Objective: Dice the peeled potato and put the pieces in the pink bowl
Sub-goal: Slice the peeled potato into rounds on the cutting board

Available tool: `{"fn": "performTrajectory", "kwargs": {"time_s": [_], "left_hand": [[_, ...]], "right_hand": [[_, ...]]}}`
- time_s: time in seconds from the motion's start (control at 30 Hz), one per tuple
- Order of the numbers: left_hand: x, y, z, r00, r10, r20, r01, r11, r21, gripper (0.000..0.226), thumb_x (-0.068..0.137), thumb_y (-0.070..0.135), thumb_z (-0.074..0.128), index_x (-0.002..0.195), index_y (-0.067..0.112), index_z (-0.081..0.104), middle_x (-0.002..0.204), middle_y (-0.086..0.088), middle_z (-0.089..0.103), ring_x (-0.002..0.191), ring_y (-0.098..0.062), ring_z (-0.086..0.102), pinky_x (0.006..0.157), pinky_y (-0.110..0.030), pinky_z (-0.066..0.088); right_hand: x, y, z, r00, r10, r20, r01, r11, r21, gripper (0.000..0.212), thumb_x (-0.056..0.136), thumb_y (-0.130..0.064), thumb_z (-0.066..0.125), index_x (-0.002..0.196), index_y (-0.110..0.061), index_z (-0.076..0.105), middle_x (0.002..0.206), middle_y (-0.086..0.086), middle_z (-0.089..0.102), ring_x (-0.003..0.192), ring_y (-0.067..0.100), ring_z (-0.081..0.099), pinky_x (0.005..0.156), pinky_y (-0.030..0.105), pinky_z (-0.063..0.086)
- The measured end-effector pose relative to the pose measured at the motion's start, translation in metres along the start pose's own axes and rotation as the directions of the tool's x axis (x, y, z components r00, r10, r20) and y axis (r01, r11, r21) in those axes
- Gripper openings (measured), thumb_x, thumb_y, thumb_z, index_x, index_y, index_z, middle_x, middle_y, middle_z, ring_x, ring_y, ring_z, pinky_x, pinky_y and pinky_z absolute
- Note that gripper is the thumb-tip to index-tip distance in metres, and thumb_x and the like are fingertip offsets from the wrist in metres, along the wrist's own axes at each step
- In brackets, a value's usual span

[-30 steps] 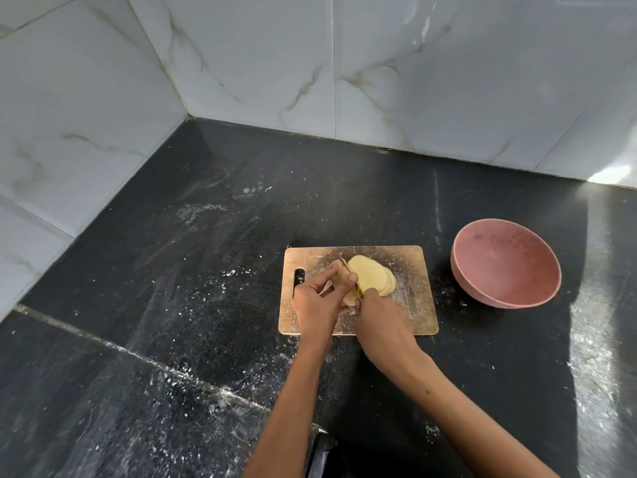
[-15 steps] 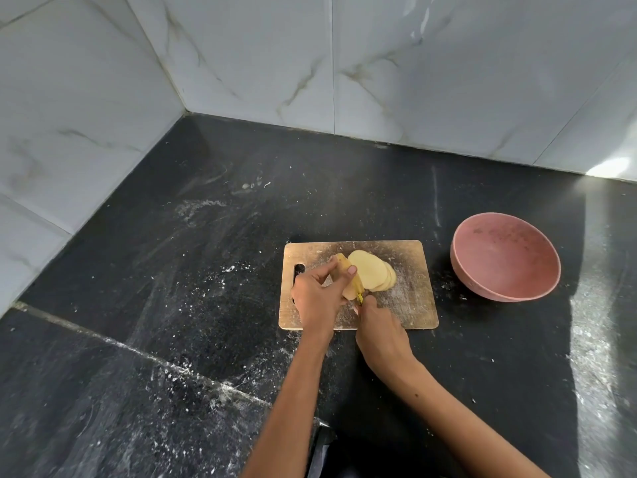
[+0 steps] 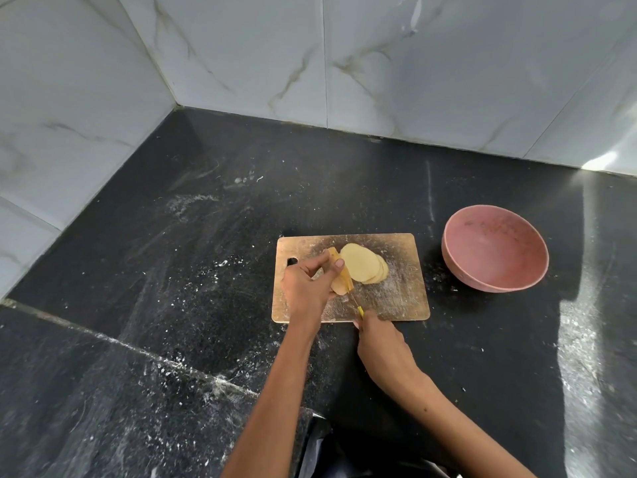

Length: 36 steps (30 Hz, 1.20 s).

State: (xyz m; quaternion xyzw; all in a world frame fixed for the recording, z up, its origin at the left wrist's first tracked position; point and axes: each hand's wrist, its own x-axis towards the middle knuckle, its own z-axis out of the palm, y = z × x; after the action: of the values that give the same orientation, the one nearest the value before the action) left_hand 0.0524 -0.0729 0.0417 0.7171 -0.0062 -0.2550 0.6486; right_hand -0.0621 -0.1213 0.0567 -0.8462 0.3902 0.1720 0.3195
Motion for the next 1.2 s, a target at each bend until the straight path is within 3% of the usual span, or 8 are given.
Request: {"fn": "performTrajectory", "kwargs": {"time_s": [0.33, 0.43, 0.5, 0.57, 0.63, 0.8, 1.03, 1.2], "left_hand": [[-0.005, 0.004, -0.002, 1.0, 0.026, 0.009, -0.027, 0.999, 0.022, 0.04, 0.08, 0.013, 0.076, 0.118, 0.004, 0.066, 0.11, -0.009, 0.071, 0.088, -0.019, 0.071, 0.06, -0.034, 0.06], [-0.008, 0.002, -0.004, 0.999, 0.03, 0.025, -0.03, 0.999, -0.014, 0.039, 0.083, 0.012, 0.073, 0.12, 0.004, 0.064, 0.111, -0.008, 0.07, 0.088, -0.015, 0.07, 0.057, -0.025, 0.058], [-0.009, 0.002, -0.005, 0.999, 0.029, 0.038, -0.027, 0.999, -0.047, 0.039, 0.083, 0.011, 0.072, 0.12, 0.004, 0.063, 0.112, -0.009, 0.069, 0.09, -0.016, 0.069, 0.058, -0.024, 0.057], [-0.01, 0.001, -0.006, 0.999, 0.02, 0.051, -0.016, 0.997, -0.069, 0.039, 0.083, 0.009, 0.072, 0.121, 0.004, 0.063, 0.112, -0.01, 0.069, 0.091, -0.018, 0.07, 0.06, -0.027, 0.059], [-0.013, 0.0, -0.007, 0.998, -0.004, 0.066, 0.011, 0.993, -0.115, 0.038, 0.083, 0.005, 0.071, 0.121, 0.005, 0.064, 0.111, -0.009, 0.07, 0.087, -0.015, 0.071, 0.065, -0.033, 0.061], [-0.014, 0.0, -0.01, 0.996, -0.023, 0.082, 0.036, 0.987, -0.155, 0.041, 0.081, 0.003, 0.073, 0.121, 0.008, 0.064, 0.112, -0.007, 0.07, 0.092, -0.017, 0.071, 0.071, -0.042, 0.06], [-0.016, 0.0, -0.014, 0.99, -0.035, 0.133, 0.055, 0.987, -0.152, 0.047, 0.081, 0.005, 0.074, 0.126, 0.011, 0.061, 0.117, -0.005, 0.067, 0.099, -0.015, 0.069, 0.069, -0.033, 0.06], [-0.016, 0.0, -0.012, 0.984, -0.043, 0.176, 0.068, 0.989, -0.135, 0.044, 0.085, 0.006, 0.07, 0.127, 0.014, 0.06, 0.113, -0.006, 0.068, 0.09, -0.012, 0.07, 0.067, -0.032, 0.06]], "right_hand": [[0.009, 0.003, 0.004, 0.998, 0.025, 0.051, -0.028, 0.997, 0.066, 0.019, 0.102, -0.02, 0.034, 0.109, -0.01, 0.049, 0.106, 0.012, 0.059, 0.099, 0.031, 0.057, 0.077, 0.036, 0.041], [0.009, 0.008, 0.0, 0.985, 0.082, 0.153, -0.122, 0.952, 0.281, 0.023, 0.103, -0.03, 0.033, 0.09, -0.016, 0.046, 0.078, 0.002, 0.051, 0.065, 0.017, 0.049, 0.06, 0.03, 0.047], [0.007, 0.008, -0.007, 0.943, 0.136, 0.305, -0.28, 0.821, 0.498, 0.029, 0.104, -0.031, 0.031, 0.083, -0.017, 0.044, 0.063, -0.002, 0.042, 0.049, 0.011, 0.037, 0.037, 0.02, 0.034], [0.005, 0.013, -0.013, 0.918, 0.084, 0.387, -0.322, 0.726, 0.607, 0.031, 0.104, -0.033, 0.029, 0.082, -0.016, 0.042, 0.055, -0.002, 0.036, 0.042, 0.009, 0.029, 0.034, 0.016, 0.023], [0.006, 0.018, -0.013, 0.942, 0.053, 0.331, -0.245, 0.781, 0.575, 0.032, 0.104, -0.032, 0.029, 0.08, -0.017, 0.043, 0.057, -0.001, 0.039, 0.043, 0.01, 0.033, 0.038, 0.02, 0.027], [0.006, 0.013, -0.008, 0.999, -0.006, 0.035, 0.002, 0.993, 0.115, 0.022, 0.103, -0.029, 0.035, 0.088, -0.016, 0.045, 0.092, 0.008, 0.056, 0.084, 0.025, 0.053, 0.07, 0.03, 0.038], [0.001, 0.021, -0.033, 0.99, -0.108, -0.095, 0.121, 0.982, 0.143, 0.033, 0.103, -0.035, 0.032, 0.073, -0.023, 0.039, 0.073, -0.003, 0.048, 0.064, 0.011, 0.043, 0.059, 0.031, 0.033], [0.021, 0.014, -0.033, 0.969, -0.154, -0.192, 0.19, 0.964, 0.188, 0.024, 0.103, -0.032, 0.034, 0.089, -0.016, 0.046, 0.077, -0.001, 0.053, 0.069, 0.015, 0.049, 0.059, 0.032, 0.038]]}}
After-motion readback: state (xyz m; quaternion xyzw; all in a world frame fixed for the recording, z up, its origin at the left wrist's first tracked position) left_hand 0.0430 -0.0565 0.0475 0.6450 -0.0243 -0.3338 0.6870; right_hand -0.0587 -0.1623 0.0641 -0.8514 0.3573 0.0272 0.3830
